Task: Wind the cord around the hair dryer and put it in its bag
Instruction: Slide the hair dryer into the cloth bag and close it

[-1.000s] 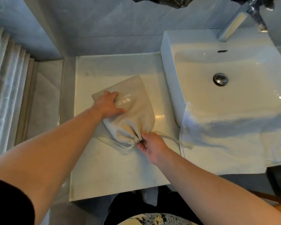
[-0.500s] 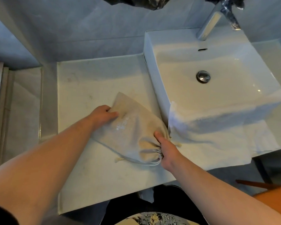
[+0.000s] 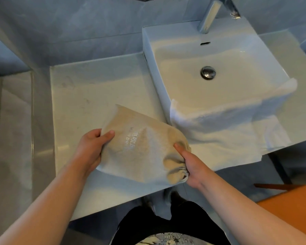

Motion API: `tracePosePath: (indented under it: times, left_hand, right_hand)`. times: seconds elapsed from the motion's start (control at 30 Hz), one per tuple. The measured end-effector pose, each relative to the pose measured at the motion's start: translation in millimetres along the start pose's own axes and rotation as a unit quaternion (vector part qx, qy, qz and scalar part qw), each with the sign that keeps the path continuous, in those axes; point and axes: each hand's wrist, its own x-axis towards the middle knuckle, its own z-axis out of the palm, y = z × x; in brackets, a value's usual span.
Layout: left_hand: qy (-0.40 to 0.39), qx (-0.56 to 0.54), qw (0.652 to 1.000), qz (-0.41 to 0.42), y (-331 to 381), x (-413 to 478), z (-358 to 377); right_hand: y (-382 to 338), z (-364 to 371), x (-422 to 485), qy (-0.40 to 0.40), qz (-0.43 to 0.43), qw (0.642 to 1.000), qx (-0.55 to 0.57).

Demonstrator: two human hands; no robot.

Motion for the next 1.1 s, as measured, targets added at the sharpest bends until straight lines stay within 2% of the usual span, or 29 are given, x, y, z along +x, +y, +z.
tracePosePath:
  times: [0.17,0.37,0.63,0.83,1.1]
  left_hand:
    - [0.003,-0.011,1.000,0.016,1.9,-39.2,26.4]
    - [-0.002,0.018,0.998,0.052,3.8,-78.7,102.5]
    - [-0.124,0.083,0.985,0.091,-8.6,-125.1,221.4]
    - [-0.165,0.113,0.972,0.120,-19.5,-132.4,289.1]
    - [-0.186,0.127,0.967,0.121,-5.1,-92.8,360.4]
  right_hand:
    - [-7.5,-28.2,-37.2,0.000,-0.029,0.999,0.019]
    - [-31.9,-83.8,-82.1,0.015,-0.064,0.997,0.028]
    - [-62.8,-189.9,-141.4,0.051,-0.155,0.984,0.069]
    - [-77.2,-253.0,-165.8,0.098,-0.213,0.968,0.085]
    - [-127.9,-293.0,-151.7,0.122,-0.201,0.966,0.109]
